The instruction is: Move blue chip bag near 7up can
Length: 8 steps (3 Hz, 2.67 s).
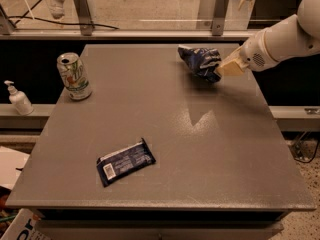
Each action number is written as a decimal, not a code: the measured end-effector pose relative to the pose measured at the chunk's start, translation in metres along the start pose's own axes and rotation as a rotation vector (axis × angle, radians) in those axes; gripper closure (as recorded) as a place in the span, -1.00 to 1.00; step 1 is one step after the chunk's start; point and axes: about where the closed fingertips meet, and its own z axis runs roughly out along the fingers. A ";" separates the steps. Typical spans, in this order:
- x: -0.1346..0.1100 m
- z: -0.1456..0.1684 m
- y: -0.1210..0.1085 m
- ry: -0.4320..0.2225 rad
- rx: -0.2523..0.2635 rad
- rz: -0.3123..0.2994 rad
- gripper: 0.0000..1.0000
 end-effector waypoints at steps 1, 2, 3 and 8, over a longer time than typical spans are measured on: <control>-0.028 -0.001 0.025 -0.056 -0.070 -0.030 1.00; -0.059 0.003 0.061 -0.094 -0.152 -0.050 1.00; -0.059 0.002 0.062 -0.100 -0.153 -0.050 1.00; -0.138 0.093 0.230 -0.323 -0.476 -0.171 1.00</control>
Offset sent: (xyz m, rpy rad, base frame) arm -0.0513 0.1163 0.0450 0.1508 0.0448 0.2342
